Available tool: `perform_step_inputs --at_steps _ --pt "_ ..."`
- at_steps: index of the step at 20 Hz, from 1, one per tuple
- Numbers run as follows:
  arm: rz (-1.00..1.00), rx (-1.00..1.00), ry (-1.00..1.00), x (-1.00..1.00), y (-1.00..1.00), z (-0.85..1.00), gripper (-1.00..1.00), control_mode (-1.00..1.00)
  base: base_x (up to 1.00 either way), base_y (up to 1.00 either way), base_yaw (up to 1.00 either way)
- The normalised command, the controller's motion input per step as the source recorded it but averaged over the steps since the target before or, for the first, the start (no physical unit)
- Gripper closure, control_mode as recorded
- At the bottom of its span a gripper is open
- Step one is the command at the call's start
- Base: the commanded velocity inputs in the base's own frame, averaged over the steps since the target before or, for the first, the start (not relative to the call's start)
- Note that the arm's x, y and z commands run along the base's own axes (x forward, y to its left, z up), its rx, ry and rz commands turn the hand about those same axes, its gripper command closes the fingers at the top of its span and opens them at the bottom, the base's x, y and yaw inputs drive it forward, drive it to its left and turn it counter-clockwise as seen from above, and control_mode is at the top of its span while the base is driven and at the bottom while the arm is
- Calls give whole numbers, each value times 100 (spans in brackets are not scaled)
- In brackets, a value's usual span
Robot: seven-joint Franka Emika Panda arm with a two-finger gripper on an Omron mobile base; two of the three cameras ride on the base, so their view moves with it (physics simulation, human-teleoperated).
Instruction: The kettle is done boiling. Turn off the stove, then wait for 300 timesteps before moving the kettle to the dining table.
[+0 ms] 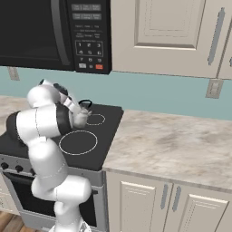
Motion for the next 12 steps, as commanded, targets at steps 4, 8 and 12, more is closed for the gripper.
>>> perform_step_inputs --at_steps 4,8,12 --pt "-9 -2 0 -50 -1 31 100 -100 0 0 0" --pt "-9 -4 0 -48 -2 35 100 -100 0 0 0" --pt "-9 -4 0 -49 -1 33 100 -100 0 0 0"
